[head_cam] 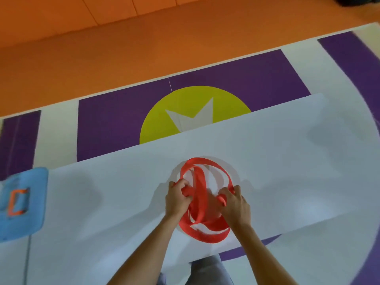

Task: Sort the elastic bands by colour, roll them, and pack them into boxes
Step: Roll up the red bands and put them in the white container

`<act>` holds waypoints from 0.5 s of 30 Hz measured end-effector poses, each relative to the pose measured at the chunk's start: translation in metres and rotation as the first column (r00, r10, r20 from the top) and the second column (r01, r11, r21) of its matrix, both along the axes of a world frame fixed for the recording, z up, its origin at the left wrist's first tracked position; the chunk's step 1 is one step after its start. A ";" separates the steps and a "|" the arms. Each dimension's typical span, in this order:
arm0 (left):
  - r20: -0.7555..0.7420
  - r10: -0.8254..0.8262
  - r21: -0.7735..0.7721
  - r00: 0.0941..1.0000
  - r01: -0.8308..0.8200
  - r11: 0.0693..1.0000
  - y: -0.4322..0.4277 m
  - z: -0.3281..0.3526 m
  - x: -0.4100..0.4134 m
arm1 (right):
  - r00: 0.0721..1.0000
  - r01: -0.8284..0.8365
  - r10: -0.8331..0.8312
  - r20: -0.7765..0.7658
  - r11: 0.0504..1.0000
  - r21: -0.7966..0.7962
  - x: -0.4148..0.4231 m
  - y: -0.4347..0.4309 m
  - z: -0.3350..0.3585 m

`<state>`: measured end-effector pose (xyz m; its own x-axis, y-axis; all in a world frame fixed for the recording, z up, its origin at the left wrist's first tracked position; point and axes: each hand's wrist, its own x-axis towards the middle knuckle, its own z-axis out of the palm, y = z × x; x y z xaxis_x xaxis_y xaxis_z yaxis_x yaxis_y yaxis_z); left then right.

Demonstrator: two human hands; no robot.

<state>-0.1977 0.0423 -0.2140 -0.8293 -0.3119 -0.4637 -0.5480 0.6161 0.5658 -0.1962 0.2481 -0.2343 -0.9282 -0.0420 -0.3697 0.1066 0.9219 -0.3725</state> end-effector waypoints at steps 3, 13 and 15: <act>-0.038 0.043 0.004 0.998 -0.043 0.999 -0.017 0.019 0.023 | 0.998 0.018 -0.022 -0.066 0.998 -0.064 0.012 -0.002 0.019; -0.236 0.035 -0.087 0.971 -0.057 0.995 -0.114 0.080 0.143 | 0.964 -0.164 0.125 -0.233 0.974 -0.157 0.065 -0.103 0.090; -0.260 0.049 -0.100 0.964 -0.078 0.992 -0.143 0.089 0.176 | 0.948 -0.244 0.196 -0.252 0.954 -0.173 0.088 -0.140 0.095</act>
